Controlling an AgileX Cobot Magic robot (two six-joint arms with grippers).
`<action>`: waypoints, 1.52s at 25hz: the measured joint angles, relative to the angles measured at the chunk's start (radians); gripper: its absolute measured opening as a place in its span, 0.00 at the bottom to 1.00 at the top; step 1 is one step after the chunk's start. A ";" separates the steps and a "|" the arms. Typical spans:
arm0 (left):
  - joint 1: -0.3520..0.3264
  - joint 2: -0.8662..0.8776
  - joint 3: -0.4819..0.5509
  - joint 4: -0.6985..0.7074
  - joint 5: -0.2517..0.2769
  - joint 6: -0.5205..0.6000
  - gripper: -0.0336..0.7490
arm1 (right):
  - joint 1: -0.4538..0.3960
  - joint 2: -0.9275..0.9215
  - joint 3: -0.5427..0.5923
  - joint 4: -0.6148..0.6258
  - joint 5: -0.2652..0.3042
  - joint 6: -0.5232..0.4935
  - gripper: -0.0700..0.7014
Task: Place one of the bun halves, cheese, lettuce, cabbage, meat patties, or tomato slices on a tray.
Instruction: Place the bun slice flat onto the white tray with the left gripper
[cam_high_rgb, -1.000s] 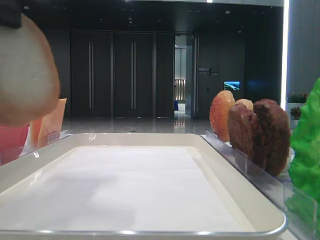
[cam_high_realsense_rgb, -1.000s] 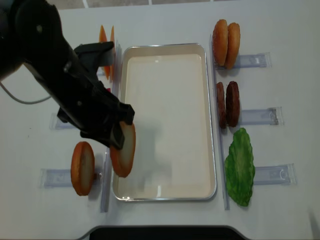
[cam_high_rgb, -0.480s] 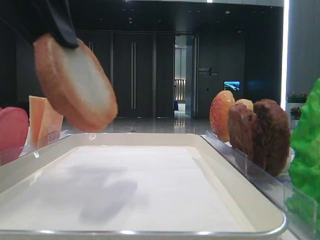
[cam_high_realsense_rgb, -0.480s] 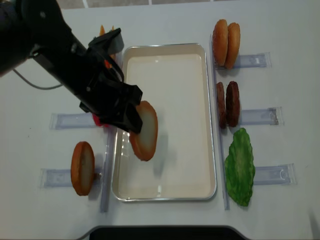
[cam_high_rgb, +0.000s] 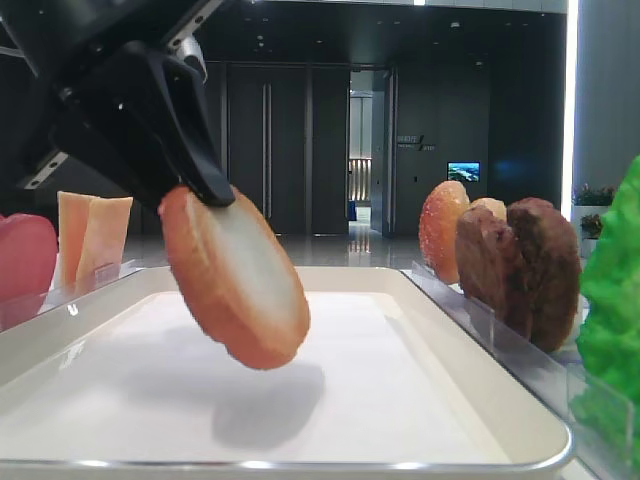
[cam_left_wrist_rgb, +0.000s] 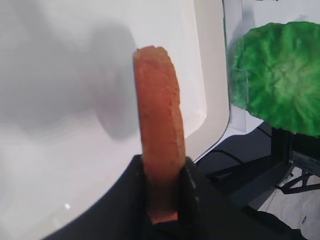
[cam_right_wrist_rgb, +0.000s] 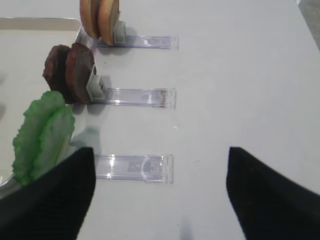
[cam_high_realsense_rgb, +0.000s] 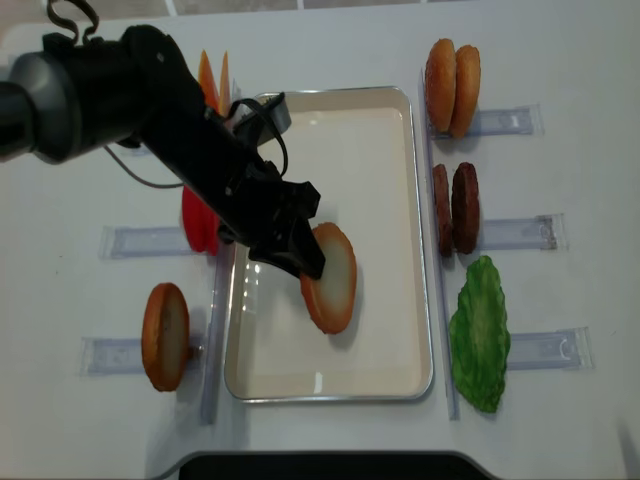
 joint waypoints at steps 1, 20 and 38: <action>0.000 0.009 0.000 -0.004 -0.002 0.004 0.22 | 0.000 0.000 0.000 0.000 0.000 0.000 0.76; 0.001 0.084 0.000 -0.030 -0.014 0.038 0.22 | 0.000 0.000 0.000 0.001 0.000 0.000 0.76; 0.001 0.084 -0.007 0.049 -0.004 -0.031 0.62 | 0.000 0.000 0.000 0.004 0.000 0.000 0.76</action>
